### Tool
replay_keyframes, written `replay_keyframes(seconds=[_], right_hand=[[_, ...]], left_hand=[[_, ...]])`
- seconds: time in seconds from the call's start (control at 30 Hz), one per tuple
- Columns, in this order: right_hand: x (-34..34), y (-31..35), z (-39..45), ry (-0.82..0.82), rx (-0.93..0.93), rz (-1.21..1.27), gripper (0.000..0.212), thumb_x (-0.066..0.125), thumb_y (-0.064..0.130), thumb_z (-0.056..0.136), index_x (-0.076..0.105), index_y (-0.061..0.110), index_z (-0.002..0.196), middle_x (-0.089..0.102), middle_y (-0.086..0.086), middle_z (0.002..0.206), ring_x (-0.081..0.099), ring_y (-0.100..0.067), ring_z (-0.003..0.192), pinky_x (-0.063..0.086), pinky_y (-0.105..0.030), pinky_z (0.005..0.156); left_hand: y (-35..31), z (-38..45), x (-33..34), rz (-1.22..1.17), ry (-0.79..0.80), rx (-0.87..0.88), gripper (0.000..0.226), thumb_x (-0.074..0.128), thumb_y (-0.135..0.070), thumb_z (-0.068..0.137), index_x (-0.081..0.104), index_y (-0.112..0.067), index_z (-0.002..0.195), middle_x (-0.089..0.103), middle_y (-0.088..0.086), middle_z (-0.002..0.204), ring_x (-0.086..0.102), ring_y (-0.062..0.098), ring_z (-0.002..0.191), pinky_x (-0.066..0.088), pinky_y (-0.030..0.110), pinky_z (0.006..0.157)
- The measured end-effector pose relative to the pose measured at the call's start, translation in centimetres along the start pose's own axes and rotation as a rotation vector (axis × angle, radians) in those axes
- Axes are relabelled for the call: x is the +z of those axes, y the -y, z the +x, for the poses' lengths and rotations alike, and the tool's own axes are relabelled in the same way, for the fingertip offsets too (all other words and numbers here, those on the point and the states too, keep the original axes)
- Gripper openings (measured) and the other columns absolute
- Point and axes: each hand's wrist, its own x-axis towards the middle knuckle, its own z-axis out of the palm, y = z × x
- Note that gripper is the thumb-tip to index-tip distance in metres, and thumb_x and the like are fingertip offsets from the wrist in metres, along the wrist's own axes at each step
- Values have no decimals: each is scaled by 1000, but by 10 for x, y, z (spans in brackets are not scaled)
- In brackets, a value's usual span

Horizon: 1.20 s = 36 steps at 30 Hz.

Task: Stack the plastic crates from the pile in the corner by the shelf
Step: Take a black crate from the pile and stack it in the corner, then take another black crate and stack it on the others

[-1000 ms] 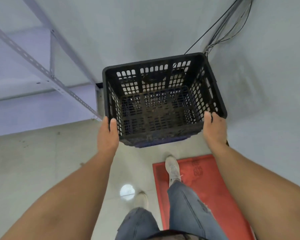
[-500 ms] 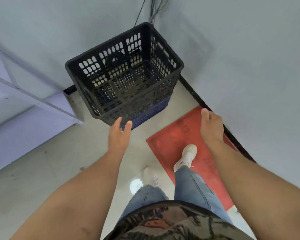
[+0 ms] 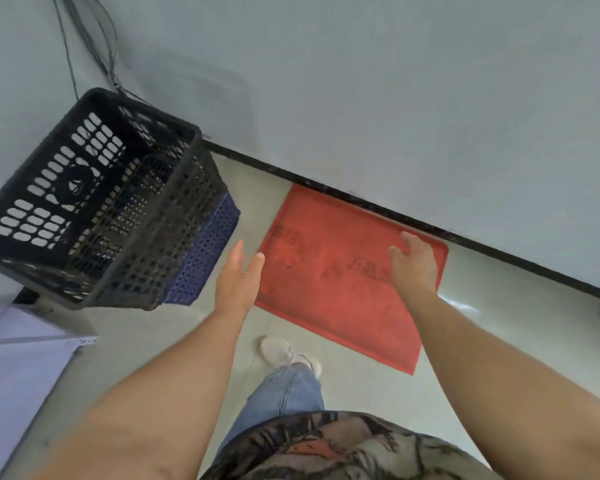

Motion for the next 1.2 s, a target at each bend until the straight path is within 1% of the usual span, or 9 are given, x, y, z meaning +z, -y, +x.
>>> replay_keyframes(seconds=[0.13, 0.2, 0.27, 0.33, 0.4, 0.5, 0.67, 0.9, 1.2], right_hand=[[-56, -68, -17, -91, 70, 129, 46, 47, 29, 93, 51, 13, 136, 50, -10, 140, 50, -26, 125, 35, -36, 105], [-85, -104, -32, -151, 125, 207, 34, 42, 41, 88, 64, 22, 106, 59, -8, 111, 55, -24, 104, 41, -36, 92], [-117, -138, -53, -223, 183, 248, 27, 36, 42, 88, 42, 27, 65, 44, -1, 78, 41, -21, 77, 33, -33, 67], [-148, -173, -78, -315, 244, 306, 41, 35, 34, 95, 32, 21, 57, 35, -1, 63, 34, -23, 66, 25, -35, 55], [-176, -214, -102, -371, 309, 353, 48, 33, 36, 99, 50, 8, 64, 51, -8, 67, 47, -29, 70, 36, -36, 59], [-210, -274, -134, -460, 407, 409, 55, 31, 41, 98, 61, -4, 99, 66, -18, 104, 63, -34, 95, 47, -42, 83], [-261, -358, -177, -593, 501, 443, 47, 29, 43, 98, 57, 9, 85, 65, -9, 95, 62, -29, 94, 43, -38, 77], [-302, -429, -194, -763, 643, 545, 53, 29, 49, 96, 62, 11, 112, 66, -8, 112, 62, -27, 105, 46, -42, 90], [-378, -509, -189, -891, 853, 582, 51, 24, 56, 94, 60, 21, 83, 67, -3, 80, 66, -30, 85, 49, -43, 84]], left_hand=[[-19, -44, 59, 54, 109, 67, 59, 49, -32, 93, 28, -21, 147, 38, 6, 149, 39, 18, 134, 27, 24, 102], [-25, -73, 90, 66, 170, 103, 59, 50, -34, 92, 29, -23, 146, 41, 6, 148, 42, 18, 131, 29, 28, 107], [-27, -105, 121, 99, 232, 144, 58, 50, -35, 92, 31, -23, 145, 42, 7, 147, 43, 17, 131, 28, 25, 105], [-27, -137, 152, 155, 282, 202, 55, 47, -35, 93, 33, -21, 145, 44, 6, 145, 43, 16, 130, 25, 19, 98], [-28, -170, 182, 191, 330, 258, 53, 44, -36, 95, 34, -21, 145, 46, 4, 144, 43, 13, 130, 23, 17, 95], [-30, -217, 228, 207, 414, 345, 51, 41, -37, 96, 35, -22, 144, 46, 1, 144, 40, 12, 131, 23, 19, 96], [-30, -288, 301, 278, 573, 456, 49, 36, -36, 98, 35, -19, 145, 38, -2, 150, 32, 12, 136, 19, 16, 97], [-44, -336, 385, 385, 733, 555, 51, 36, -38, 98, 35, -18, 145, 36, -2, 151, 30, 12, 138, 19, 16, 100], [-65, -393, 523, 480, 951, 568, 52, 34, -43, 97, 32, -22, 145, 35, -2, 152, 30, 15, 139, 20, 25, 106]])
